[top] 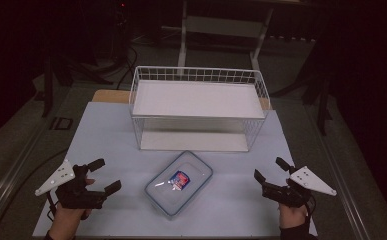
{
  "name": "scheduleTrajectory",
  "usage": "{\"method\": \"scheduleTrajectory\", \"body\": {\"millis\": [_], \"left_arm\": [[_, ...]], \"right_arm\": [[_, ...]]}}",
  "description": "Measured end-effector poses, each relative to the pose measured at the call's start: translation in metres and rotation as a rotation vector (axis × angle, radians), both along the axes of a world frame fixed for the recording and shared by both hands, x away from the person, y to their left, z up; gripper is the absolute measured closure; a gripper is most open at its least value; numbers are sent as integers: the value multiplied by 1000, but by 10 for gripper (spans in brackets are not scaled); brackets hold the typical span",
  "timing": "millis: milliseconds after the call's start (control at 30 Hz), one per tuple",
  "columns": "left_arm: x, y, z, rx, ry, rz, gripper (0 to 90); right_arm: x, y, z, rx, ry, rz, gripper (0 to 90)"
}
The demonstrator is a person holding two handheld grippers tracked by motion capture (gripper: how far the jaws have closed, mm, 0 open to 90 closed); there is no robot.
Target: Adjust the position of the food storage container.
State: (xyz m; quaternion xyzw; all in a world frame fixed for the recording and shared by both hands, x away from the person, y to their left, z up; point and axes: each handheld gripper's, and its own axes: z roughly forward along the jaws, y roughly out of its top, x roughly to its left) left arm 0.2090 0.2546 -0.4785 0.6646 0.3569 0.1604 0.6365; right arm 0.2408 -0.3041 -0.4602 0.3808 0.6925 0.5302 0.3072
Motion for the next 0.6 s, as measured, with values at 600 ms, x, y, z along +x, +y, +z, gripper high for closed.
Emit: {"method": "scheduleTrajectory", "body": {"millis": [600], "left_arm": [[2,-51,26,100,53,-171,5]], "right_arm": [[-1,4,3,37,2,12,127]]}}
